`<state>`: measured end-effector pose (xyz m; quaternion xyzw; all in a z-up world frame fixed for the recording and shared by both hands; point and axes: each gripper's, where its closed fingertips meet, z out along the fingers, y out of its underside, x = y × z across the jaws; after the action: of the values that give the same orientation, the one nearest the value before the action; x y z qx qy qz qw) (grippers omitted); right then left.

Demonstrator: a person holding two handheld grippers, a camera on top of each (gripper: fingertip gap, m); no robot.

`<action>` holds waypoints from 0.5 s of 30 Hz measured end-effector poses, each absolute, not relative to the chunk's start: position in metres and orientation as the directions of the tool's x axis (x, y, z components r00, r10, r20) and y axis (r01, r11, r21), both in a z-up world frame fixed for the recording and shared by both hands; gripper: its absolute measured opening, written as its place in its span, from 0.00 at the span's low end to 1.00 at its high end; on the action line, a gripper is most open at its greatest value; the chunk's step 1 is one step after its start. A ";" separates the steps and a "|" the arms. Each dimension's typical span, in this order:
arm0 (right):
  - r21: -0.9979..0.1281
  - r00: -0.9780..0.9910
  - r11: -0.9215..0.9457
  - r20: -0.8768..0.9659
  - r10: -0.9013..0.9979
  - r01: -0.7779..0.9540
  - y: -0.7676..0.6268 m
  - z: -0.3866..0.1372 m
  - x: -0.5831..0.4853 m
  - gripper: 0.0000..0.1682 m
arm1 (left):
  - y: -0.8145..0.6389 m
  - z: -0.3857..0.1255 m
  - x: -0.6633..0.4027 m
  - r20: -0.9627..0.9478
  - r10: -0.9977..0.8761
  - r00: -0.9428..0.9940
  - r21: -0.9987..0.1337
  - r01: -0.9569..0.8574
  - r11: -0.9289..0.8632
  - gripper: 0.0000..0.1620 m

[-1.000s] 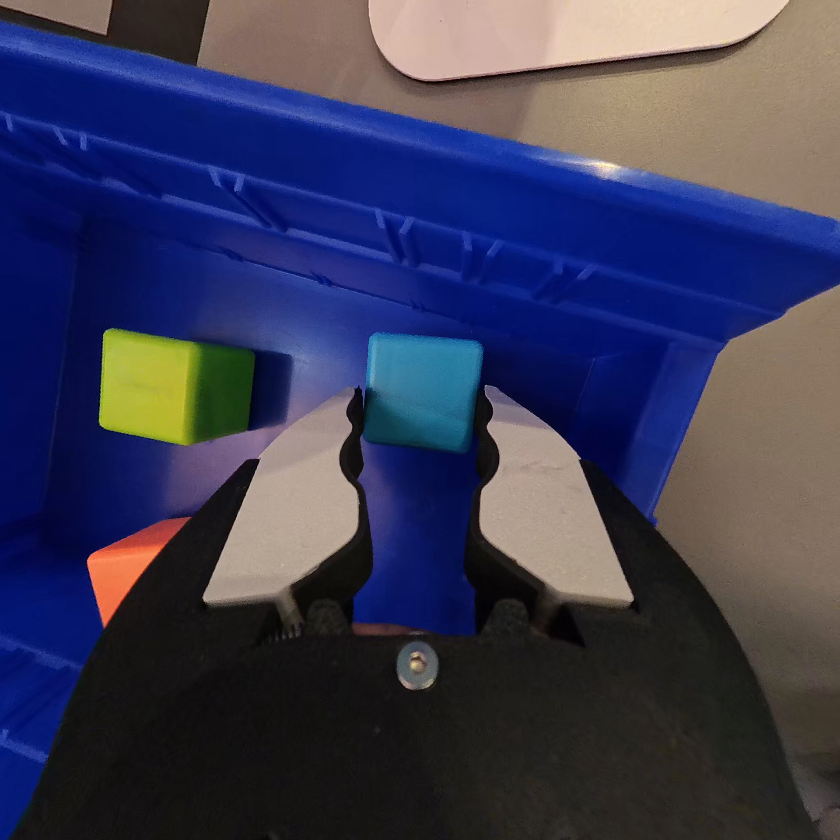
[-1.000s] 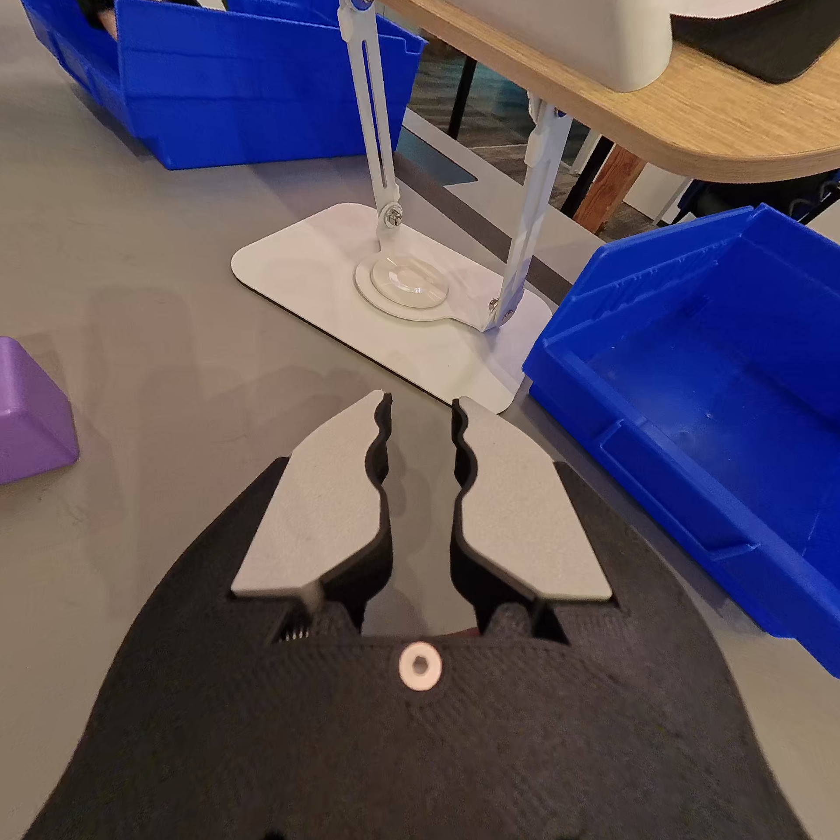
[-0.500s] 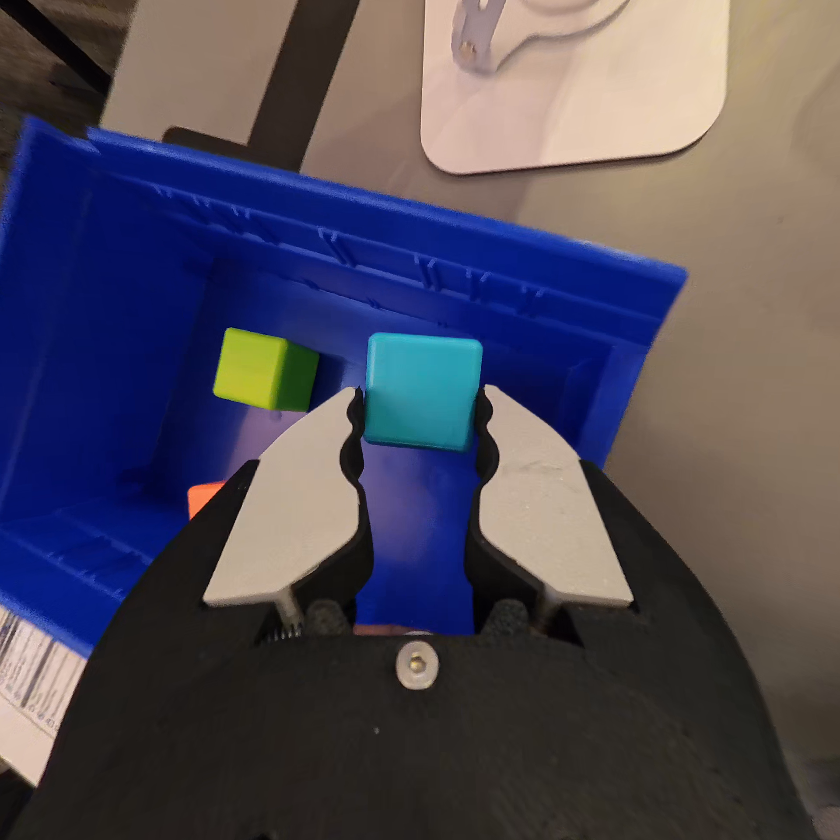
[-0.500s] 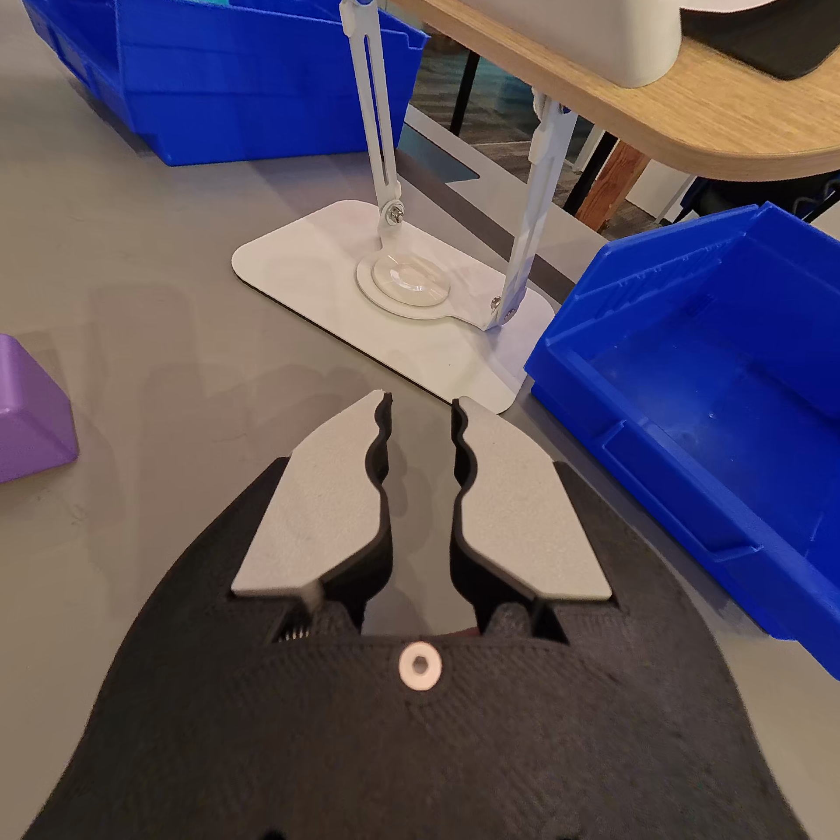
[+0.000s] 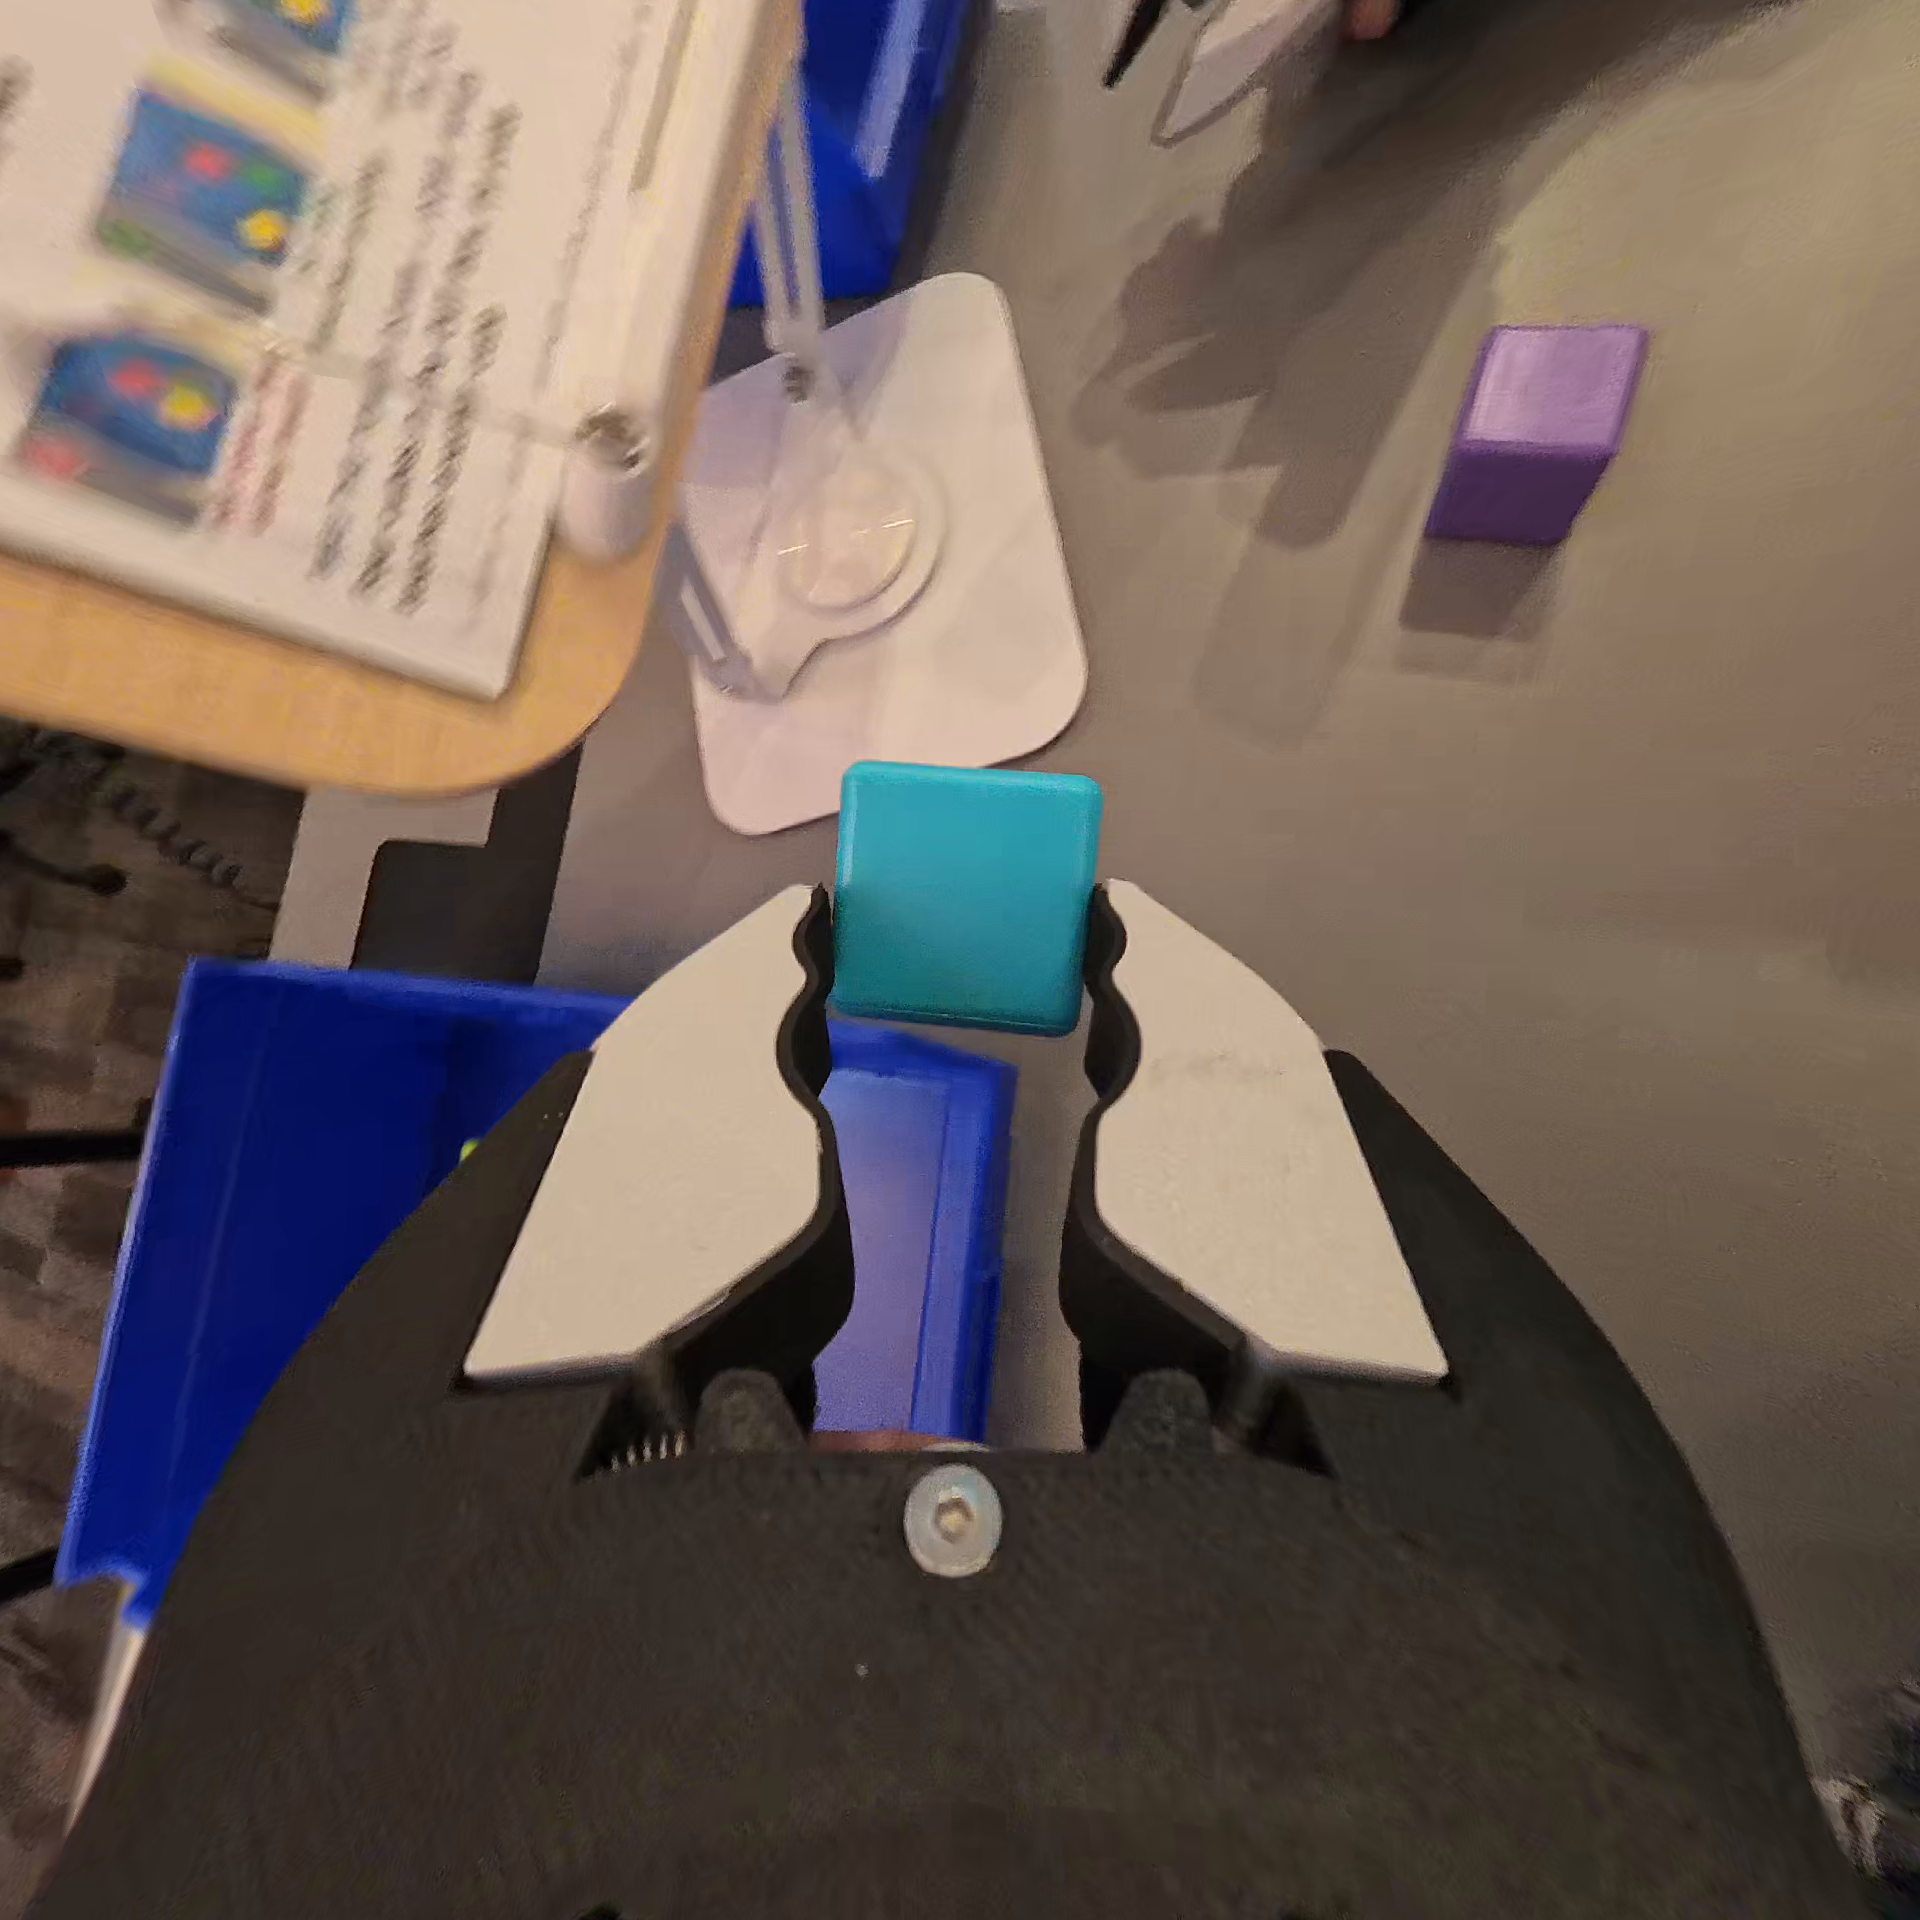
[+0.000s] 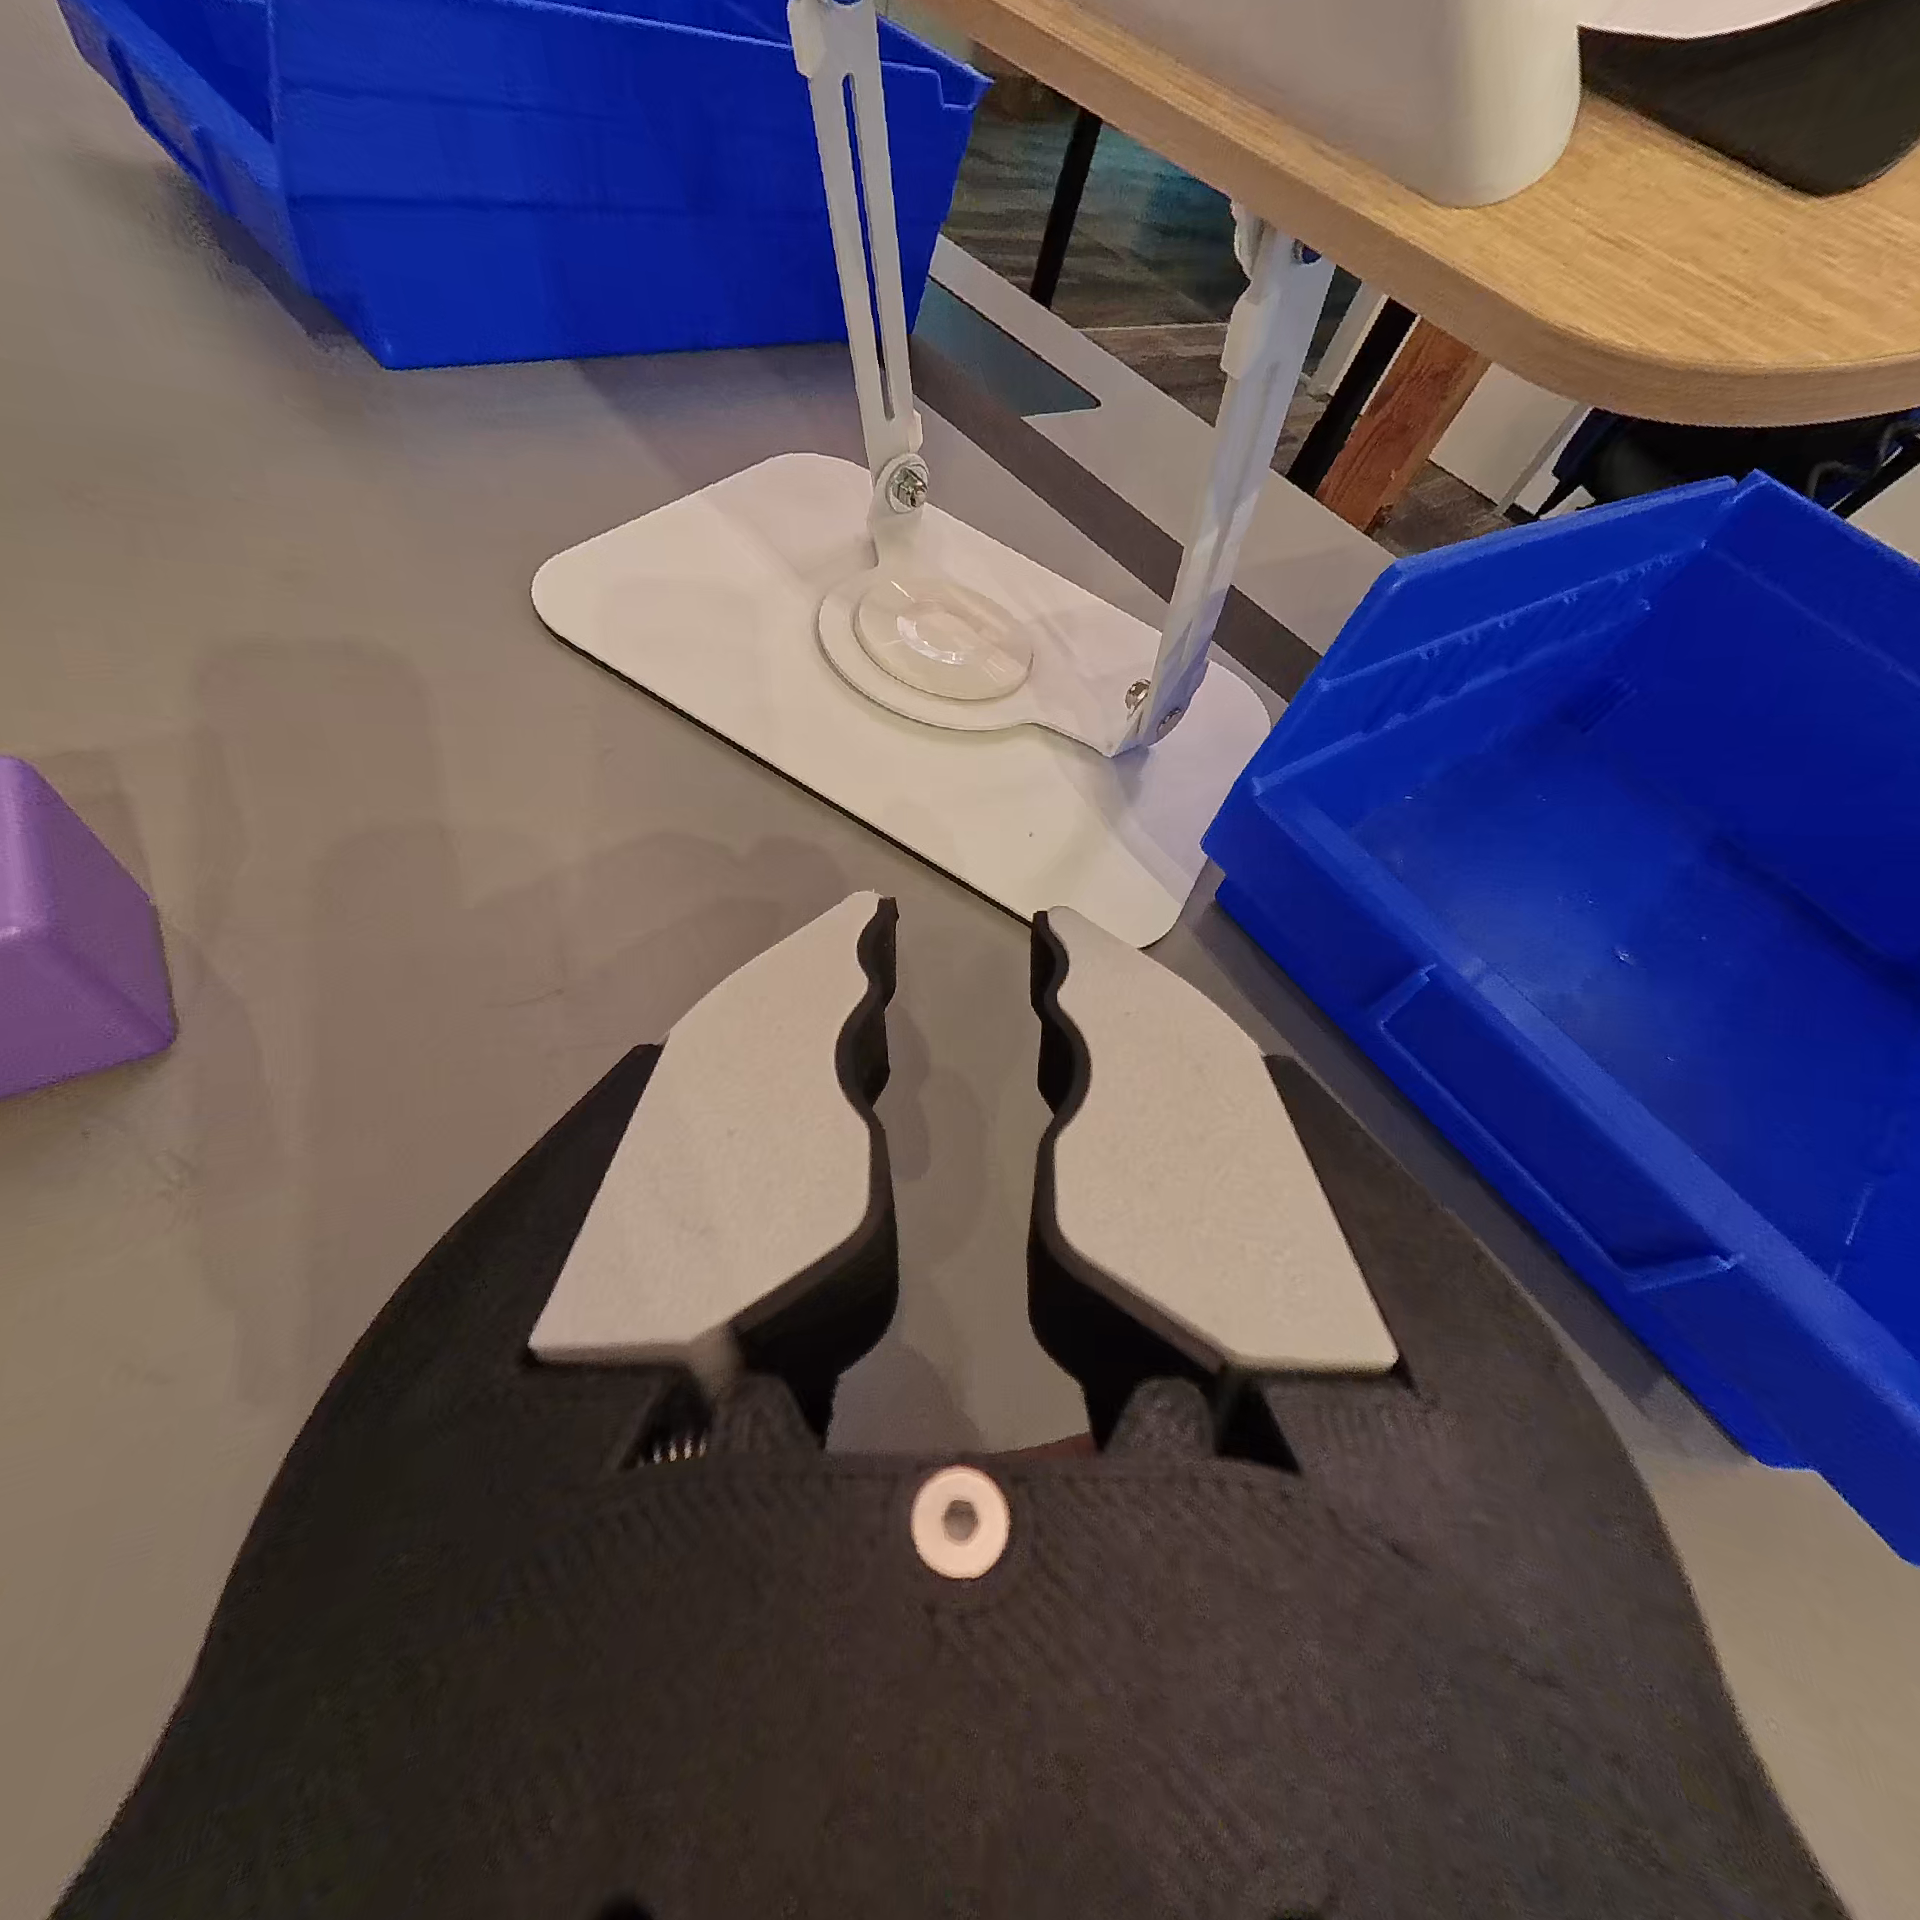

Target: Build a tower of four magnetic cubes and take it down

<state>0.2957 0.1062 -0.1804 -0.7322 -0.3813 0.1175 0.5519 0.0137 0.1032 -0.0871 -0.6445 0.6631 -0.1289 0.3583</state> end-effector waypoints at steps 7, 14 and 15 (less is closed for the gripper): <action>-0.900 0.680 -0.100 0.243 0.692 0.424 0.106 -0.180 0.296 0.15 | 0.045 -0.106 0.094 -0.259 -0.958 -0.124 -0.604 -0.753 0.261 0.28; -0.895 0.668 -0.098 0.248 0.702 0.436 0.103 -0.181 0.292 0.15 | 0.008 -0.123 0.145 -0.203 -0.958 -0.204 -0.583 -0.761 0.286 0.28; -0.893 0.666 -0.097 0.251 0.703 0.439 0.103 -0.182 0.292 0.15 | 0.003 -0.125 0.152 -0.186 -0.959 -0.214 -0.585 -0.760 0.283 0.28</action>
<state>0.2918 0.1027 -0.1817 -0.7306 -0.3905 0.1206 0.5469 0.1517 0.0025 -0.1251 -0.5686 0.7559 -0.1883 0.2645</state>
